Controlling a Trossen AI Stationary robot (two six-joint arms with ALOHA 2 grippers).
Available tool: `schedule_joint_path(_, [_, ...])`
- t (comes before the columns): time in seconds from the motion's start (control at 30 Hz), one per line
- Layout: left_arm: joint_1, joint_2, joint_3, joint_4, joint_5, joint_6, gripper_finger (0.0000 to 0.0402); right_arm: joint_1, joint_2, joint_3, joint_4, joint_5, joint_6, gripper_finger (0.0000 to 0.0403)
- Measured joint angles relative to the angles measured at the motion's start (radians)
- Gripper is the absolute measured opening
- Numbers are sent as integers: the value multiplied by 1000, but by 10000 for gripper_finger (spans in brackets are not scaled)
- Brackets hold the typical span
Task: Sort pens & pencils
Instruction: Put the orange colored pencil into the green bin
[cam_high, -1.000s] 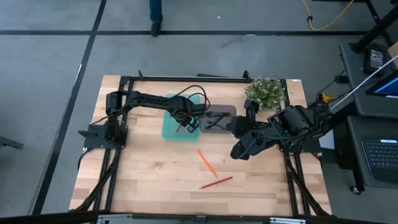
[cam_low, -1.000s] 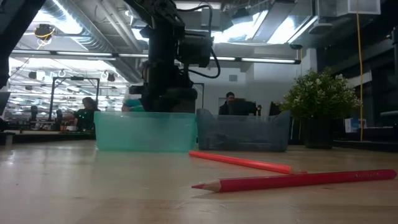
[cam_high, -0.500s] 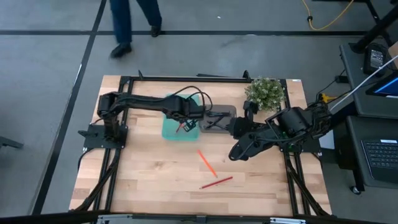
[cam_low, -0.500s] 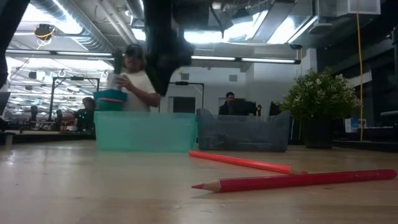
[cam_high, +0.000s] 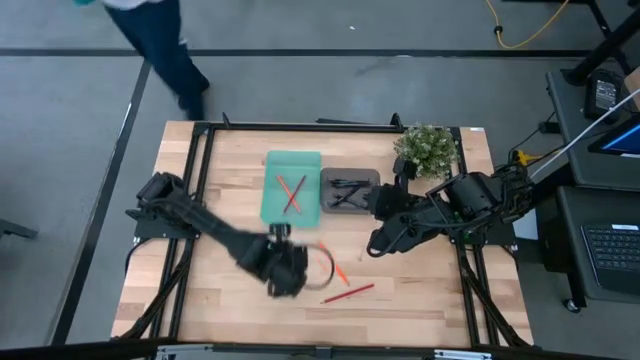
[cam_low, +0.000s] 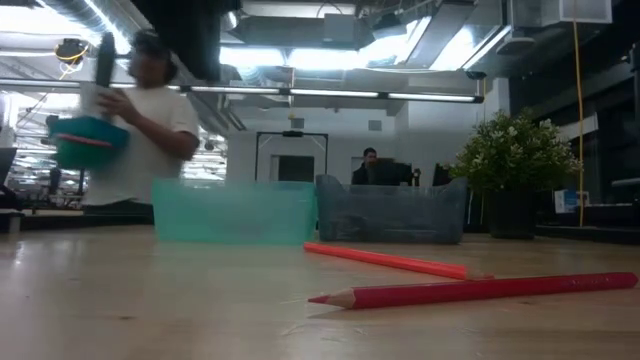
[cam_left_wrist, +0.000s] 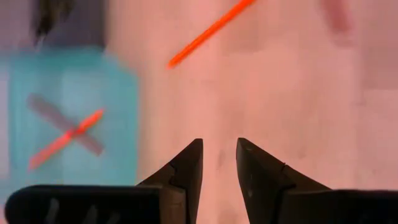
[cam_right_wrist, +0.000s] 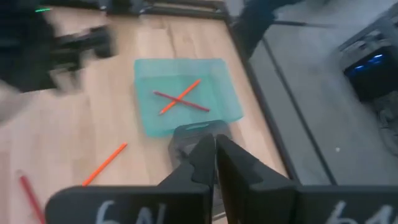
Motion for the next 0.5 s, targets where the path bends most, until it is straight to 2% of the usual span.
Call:
schedule_joint_path(0.1, [-48, 24, 1, 65, -33, 121, 90, 0, 0, 0, 4, 55, -1, 19])
schedule_joint_path(0.2, [-48, 65, 1, 99, -38, 266, 90, 0, -3, 0, 13, 124, -1, 19])
schedule_joint_path(0.37, [8, 157, 0, 115, -18, 481, 90, 0, -3, 17, 38, 280, -42, 19])
schedule_joint_path(0.5, [53, 209, 0, 140, -36, 631, 90, -17, -7, 33, 93, 352, -122, 19])
